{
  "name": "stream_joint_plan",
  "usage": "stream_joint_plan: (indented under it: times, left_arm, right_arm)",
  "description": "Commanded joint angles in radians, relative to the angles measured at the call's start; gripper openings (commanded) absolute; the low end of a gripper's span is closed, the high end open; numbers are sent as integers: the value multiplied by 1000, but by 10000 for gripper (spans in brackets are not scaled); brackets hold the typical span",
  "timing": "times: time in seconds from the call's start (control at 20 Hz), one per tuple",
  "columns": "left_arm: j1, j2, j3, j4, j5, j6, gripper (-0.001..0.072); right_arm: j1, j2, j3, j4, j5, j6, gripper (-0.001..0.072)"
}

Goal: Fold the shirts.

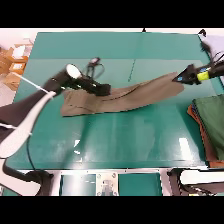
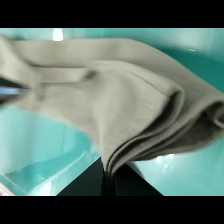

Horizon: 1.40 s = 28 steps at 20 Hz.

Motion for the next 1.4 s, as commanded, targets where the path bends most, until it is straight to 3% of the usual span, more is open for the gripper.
stream_joint_plan:
  times: [0.0,0.3,0.5,0.6,0.75,0.9,1.0,1.35]
  left_arm:
    - [-125,-109,43,-16,140,-51,32]
    - [-227,-349,346,-38,134,-113,33]
    - [-230,-393,400,-45,98,-128,33]
    - [-208,-391,423,-30,2,-125,33]
    - [-118,-390,548,164,-342,-156,32]
    - [-25,-353,668,609,-698,-224,31]
    - [29,-260,601,776,-750,-222,32]
    - [249,27,293,869,-724,-195,32]
  right_arm:
    - [1,111,40,39,57,28,13]
    - [31,133,40,98,120,39,14]
    - [64,132,40,97,116,46,14]
    - [76,132,40,97,105,54,13]
    - [122,132,40,98,58,84,14]
    - [243,128,39,97,-35,84,14]
    - [355,111,39,97,-131,98,14]
    - [855,-156,40,127,-595,109,14]
